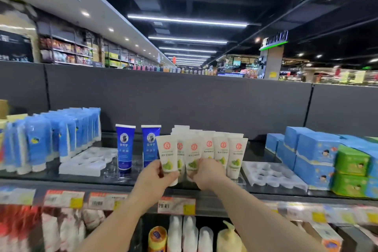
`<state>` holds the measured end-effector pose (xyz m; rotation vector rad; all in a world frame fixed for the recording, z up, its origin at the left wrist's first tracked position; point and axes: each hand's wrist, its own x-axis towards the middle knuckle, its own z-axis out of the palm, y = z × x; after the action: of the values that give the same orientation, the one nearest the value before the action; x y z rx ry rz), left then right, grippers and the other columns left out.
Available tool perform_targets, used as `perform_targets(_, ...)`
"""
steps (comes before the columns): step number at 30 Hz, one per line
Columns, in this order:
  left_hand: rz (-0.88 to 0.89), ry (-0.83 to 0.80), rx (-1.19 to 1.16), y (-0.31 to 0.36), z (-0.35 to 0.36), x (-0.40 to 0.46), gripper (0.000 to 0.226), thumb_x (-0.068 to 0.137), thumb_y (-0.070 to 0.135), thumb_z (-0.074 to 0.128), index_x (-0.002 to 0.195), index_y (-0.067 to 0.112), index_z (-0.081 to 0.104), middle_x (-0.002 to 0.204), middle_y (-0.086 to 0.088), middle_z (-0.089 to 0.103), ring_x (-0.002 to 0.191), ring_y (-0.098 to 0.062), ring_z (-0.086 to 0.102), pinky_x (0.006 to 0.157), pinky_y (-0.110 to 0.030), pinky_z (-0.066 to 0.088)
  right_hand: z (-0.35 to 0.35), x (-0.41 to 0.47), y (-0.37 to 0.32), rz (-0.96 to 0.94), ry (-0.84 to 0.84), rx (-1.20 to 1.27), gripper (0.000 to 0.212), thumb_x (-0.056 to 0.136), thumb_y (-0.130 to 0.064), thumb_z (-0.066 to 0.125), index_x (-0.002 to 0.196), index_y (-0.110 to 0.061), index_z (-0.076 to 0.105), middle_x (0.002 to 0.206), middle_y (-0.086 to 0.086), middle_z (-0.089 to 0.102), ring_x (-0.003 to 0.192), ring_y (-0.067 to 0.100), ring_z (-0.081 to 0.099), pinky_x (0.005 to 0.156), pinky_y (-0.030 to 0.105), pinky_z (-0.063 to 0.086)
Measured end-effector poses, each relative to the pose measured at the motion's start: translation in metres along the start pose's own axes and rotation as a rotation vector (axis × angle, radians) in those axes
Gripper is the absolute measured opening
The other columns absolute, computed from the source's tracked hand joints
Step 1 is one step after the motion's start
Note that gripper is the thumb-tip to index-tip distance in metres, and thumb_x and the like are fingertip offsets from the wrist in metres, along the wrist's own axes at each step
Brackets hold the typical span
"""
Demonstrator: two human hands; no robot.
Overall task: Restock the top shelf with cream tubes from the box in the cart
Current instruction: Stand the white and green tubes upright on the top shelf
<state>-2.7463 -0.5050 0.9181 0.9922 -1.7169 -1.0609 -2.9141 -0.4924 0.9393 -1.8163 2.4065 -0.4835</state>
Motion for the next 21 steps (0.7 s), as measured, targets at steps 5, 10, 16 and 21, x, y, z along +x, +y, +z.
perform_targets(5,-0.004,0.018,0.039,0.0,0.0,0.001,0.027,0.089,0.019,0.067,0.104,0.036,0.053,0.098,0.024,0.06,0.09,0.008,0.056,0.067,-0.009,0.042,0.001,0.002,0.0,0.0,-0.05,-0.003,0.016,0.094,-0.029,0.058,0.105,-0.018,0.057,0.099,0.001,0.057,0.085,0.02,0.052,0.071,0.029,0.041)
perform_targets(10,-0.008,0.051,0.078,0.0,0.001,0.002,0.027,0.088,0.023,0.068,0.107,0.037,0.055,0.1,0.023,0.062,0.091,0.007,0.056,0.068,-0.01,0.042,0.003,-0.003,0.004,0.023,-0.025,0.094,0.021,0.09,-0.04,0.063,0.099,-0.023,0.055,0.105,-0.002,0.064,0.089,0.018,0.054,0.079,0.031,0.048)
perform_targets(16,0.055,0.05,0.082,0.015,0.008,0.0,0.029,0.086,0.027,0.07,0.11,0.036,0.059,0.103,0.023,0.065,0.096,0.005,0.061,0.068,-0.013,0.044,-0.014,-0.027,0.023,-0.059,0.078,0.427,0.032,0.083,-0.042,0.073,0.105,-0.03,0.054,0.091,-0.018,0.054,0.074,-0.003,0.048,0.067,0.017,0.042)
perform_targets(21,0.071,-0.072,0.049,0.034,0.035,-0.001,0.018,0.087,0.03,0.069,0.105,0.034,0.068,0.101,0.019,0.069,0.092,0.002,0.064,0.07,-0.017,0.053,-0.025,-0.041,0.027,-0.259,0.018,0.504,0.047,0.081,-0.037,0.076,0.123,-0.029,0.057,0.111,-0.015,0.067,0.1,0.005,0.063,0.084,0.028,0.054)
